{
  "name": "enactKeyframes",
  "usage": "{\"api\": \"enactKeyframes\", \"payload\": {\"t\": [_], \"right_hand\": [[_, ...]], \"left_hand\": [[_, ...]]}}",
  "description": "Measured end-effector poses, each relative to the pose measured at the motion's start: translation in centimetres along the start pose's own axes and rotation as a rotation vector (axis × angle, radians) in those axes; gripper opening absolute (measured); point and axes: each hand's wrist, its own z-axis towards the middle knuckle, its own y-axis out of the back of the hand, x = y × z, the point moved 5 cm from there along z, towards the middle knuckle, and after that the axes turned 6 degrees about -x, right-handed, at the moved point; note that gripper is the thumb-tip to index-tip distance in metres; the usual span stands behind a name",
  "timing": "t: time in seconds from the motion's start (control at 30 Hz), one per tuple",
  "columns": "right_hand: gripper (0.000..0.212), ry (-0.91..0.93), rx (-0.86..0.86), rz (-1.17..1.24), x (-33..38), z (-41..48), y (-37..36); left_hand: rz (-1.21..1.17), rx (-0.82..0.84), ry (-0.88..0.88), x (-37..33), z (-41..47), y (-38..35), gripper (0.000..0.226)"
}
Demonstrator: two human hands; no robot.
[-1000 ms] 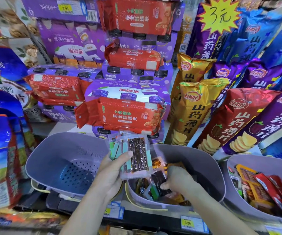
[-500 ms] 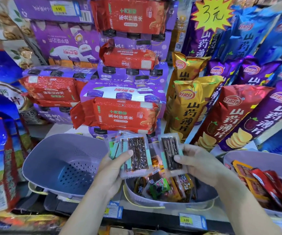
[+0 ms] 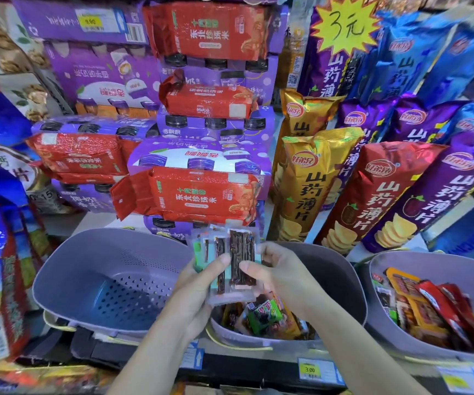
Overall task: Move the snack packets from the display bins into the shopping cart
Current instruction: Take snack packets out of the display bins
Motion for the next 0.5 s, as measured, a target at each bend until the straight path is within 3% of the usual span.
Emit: {"api": "enactKeyframes", "payload": {"t": [0.2, 0.37, 0.43, 0.5], "right_hand": [[0.035, 0.083, 0.014, -0.331, 1.0, 0.5, -0.3], [0.036, -0.079, 0.137, 0.112, 0.2, 1.6, 2.3], [0.039, -0.13, 0.022, -0.091, -1.3, 2.2, 3.6], [0.026, -0.178, -0.044, -0.463, -3.2, 2.7, 4.2]], "left_hand": [[0.057, 0.003, -0.03, 0.2, 0.1, -0.1, 0.056], [0.034, -0.071, -0.023, 0.0, 0.5, 1.0, 0.072], [0.019, -0.097, -0.032, -0.3, 0.7, 1.8, 0.073], [-0.008, -0.107, -0.031, -0.4, 0.8, 2.3, 0.068]]}}
